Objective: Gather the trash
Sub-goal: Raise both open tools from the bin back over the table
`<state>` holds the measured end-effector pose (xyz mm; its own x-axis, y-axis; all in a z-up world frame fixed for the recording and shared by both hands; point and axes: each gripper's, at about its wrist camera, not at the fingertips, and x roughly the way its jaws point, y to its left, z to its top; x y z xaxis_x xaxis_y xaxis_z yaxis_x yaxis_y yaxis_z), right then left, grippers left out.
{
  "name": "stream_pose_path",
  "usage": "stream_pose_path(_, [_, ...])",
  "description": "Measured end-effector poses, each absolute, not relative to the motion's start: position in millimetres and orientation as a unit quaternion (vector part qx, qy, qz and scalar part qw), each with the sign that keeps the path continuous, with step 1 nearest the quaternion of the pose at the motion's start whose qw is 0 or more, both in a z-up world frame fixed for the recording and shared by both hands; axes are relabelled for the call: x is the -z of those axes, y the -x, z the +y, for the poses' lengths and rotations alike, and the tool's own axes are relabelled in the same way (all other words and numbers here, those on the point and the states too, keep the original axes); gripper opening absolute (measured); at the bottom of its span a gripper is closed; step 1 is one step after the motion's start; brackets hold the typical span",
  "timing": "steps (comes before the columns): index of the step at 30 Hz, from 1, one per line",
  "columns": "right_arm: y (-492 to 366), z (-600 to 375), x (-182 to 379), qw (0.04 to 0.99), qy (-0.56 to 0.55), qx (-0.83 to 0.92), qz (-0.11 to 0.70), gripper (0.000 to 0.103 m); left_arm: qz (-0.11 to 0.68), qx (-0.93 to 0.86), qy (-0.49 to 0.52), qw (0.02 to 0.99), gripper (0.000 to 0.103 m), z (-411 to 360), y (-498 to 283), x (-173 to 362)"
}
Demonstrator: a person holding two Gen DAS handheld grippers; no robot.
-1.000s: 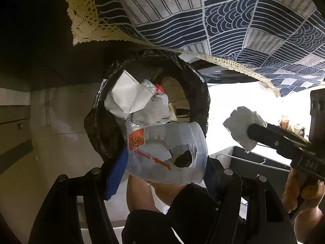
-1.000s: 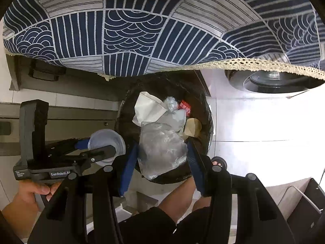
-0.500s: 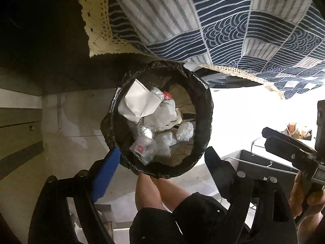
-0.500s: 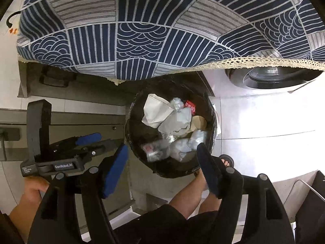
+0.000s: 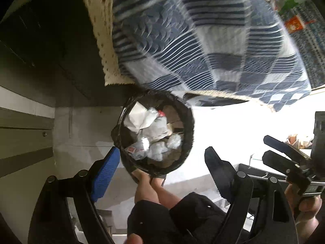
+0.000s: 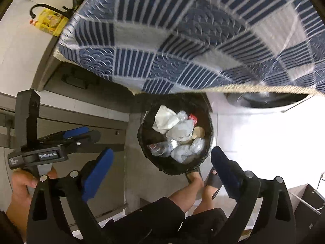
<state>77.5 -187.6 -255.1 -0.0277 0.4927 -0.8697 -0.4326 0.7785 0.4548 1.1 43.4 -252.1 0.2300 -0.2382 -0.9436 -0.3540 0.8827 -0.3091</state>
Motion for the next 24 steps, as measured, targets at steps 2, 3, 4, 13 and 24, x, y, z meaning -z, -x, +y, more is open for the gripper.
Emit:
stream_pose_path(2, [-77,-195,240,0.704,-0.023,-0.331,0.628,0.098,0.609,-0.041,0.232,0.758,0.083,37,-2,235])
stream_pose_path(3, [-76,-199,231,0.707,-0.023,-0.336,0.622,0.098,0.599,-0.044,0.225,0.768,0.083,33,-2,224])
stream_pose_path(4, [-75,-204,222,0.712,-0.020,-0.338,0.615,0.098,0.591,-0.045,0.221,0.774,0.083,31,-2,217])
stream_pose_path(13, [-68,-231,127,0.771,-0.009,-0.350,0.532,0.098,0.524,-0.037,0.176,0.833,0.096,-3,-4,134])
stream_pose_path(24, [-71,-252,43,0.822,-0.005,-0.359,0.442,0.098,0.469,-0.039,0.136,0.872,0.096,-27,3,59])
